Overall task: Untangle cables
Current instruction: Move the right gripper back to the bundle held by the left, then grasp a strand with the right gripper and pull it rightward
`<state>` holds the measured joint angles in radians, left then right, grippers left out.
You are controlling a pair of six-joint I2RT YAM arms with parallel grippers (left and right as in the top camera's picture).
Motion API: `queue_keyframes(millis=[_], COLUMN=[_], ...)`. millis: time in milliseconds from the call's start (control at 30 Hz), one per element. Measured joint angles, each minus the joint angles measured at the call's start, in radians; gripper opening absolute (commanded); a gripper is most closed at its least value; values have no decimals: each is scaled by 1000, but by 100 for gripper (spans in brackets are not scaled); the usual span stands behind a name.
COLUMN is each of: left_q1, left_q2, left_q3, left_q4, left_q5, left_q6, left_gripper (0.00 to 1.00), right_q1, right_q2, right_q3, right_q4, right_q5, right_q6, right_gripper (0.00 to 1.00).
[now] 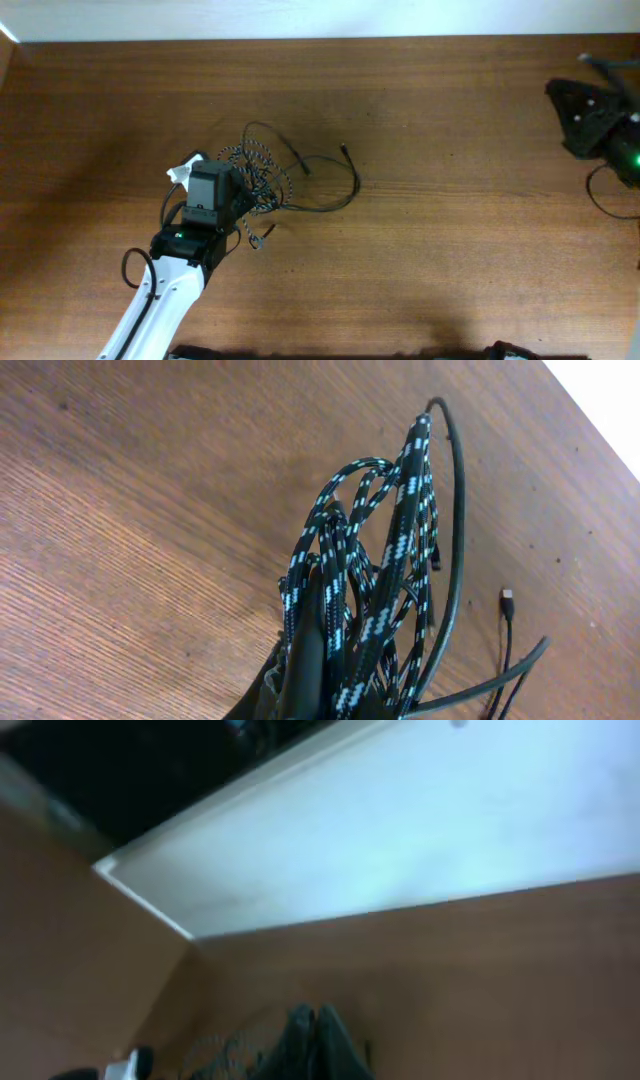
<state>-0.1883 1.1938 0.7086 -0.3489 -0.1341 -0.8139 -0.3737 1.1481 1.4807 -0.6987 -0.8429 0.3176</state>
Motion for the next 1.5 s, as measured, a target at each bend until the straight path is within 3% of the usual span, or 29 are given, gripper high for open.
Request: queue_keyframes(millis=[67,133,200,233,300,367,467,533,567,700,833,867,900,933,1000,1033,1067,1167,1267,1300,1433,1500], left_q1=[0,0,2,2,1,1,1,1,1,1,1,1,1,1,1,1,1,1,1,1,1,1], left_q2=[0,2,-1,-1,-1,-1,0,0,0,-1,-1,-1,-1,-1,-1,0,0,0,0,0,0,0], left_q3=[0,-10,-5,-6,-6,-5,-5,-5,-5,-5,-5,-5,-5,-5,-5,-5,-5,-5,-5,-5,-5,-5], left_q4=[13,201,527,585,605,608,611,608,608,584,525,524,524,524,520,517,517,517,517,517,517,517], left_q5=[0,120,383,491,610,652,674,678,677,677,674,668,665,662,658,658,658,658,658,658,658,658], left_q6=[-39,-89,-11,33,67,75,81,81,81,82,82,82,82,82,82,82,82,82,82,82,82,82], left_gripper=[0,0,0,0,1,1,2,2,2,1,2,1,1,2,1,1,1,1,2,2,3,0], right_q1=[-14,-12,45,131,387,551,656,695,719,731,678,615,564,553,553,554,568,678,757,785,824,834], right_q2=[13,36,65,80,171,306,485,516,516,516,429,358,314,310,310,310,310,322,443,473,480,480], right_q3=[2,2,-1,-2,-1,-2,-4,-4,-4,-4,-6,-5,-5,-5,-5,-5,-5,-5,-5,-5,-5,-5], right_q4=[-148,-293,-409,-414,-322,-204,-47,-22,-18,5,39,47,32,13,-46,-77,-87,-66,-53,-49,4,4], right_q5=[3,3,-5,-9,-13,-12,-12,-8,3,27,37,41,41,42,68,83,104,230,272,280,333,394], right_q6=[15,12,-55,-72,-84,-30,146,201,221,262,168,154,148,152,142,142,142,137,63,1,-227,-269], right_gripper=[26,36,38,45,47,47,46,25,4,4,4,7,41,59,74,75,73,47,45,39,31,31])
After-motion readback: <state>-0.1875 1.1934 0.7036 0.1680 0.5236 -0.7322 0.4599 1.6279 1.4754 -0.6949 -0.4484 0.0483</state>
